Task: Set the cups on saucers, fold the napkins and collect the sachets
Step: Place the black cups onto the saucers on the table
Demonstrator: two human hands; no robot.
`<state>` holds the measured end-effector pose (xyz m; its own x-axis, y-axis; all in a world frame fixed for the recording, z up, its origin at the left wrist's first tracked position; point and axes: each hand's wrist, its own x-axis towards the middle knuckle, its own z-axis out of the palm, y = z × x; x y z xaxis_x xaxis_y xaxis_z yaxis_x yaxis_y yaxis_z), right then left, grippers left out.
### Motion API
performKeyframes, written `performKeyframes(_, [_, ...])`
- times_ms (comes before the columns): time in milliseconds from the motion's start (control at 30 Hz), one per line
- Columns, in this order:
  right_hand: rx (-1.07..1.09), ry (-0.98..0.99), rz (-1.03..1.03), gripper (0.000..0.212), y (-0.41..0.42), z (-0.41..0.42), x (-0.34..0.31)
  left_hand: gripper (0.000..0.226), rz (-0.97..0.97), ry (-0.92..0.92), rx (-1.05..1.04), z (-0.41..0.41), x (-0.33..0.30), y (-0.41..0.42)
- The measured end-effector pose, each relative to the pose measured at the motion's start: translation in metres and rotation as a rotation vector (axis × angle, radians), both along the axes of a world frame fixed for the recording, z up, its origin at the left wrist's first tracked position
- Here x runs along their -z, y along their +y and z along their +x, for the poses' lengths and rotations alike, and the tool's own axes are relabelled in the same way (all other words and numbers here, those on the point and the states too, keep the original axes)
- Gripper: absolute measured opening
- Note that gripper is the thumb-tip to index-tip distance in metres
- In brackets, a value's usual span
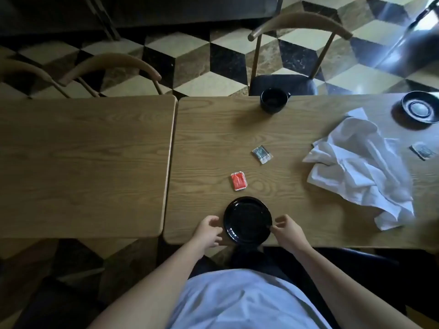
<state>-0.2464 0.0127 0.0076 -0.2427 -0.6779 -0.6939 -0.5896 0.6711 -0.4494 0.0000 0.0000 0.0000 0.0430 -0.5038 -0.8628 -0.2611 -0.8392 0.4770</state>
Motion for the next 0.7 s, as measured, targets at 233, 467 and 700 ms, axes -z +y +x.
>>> performKeyframes(233, [-0.023, 0.044, 0.085, 0.048, -0.019, -0.004, 0.009, 0.046, -0.037, -0.185, 0.139, -0.020, 0.002, -0.017])
performKeyframes(467, [0.029, 0.004, 0.160, 0.034, -0.023, 0.006, 0.017, 0.036, -0.006, -0.124, 0.159, -0.025, 0.013, -0.030])
performKeyframes(700, [0.132, -0.038, 0.165, 0.028, -0.018, 0.010, 0.016, 0.043, -0.039, -0.133, 0.201, -0.022, 0.019, -0.040])
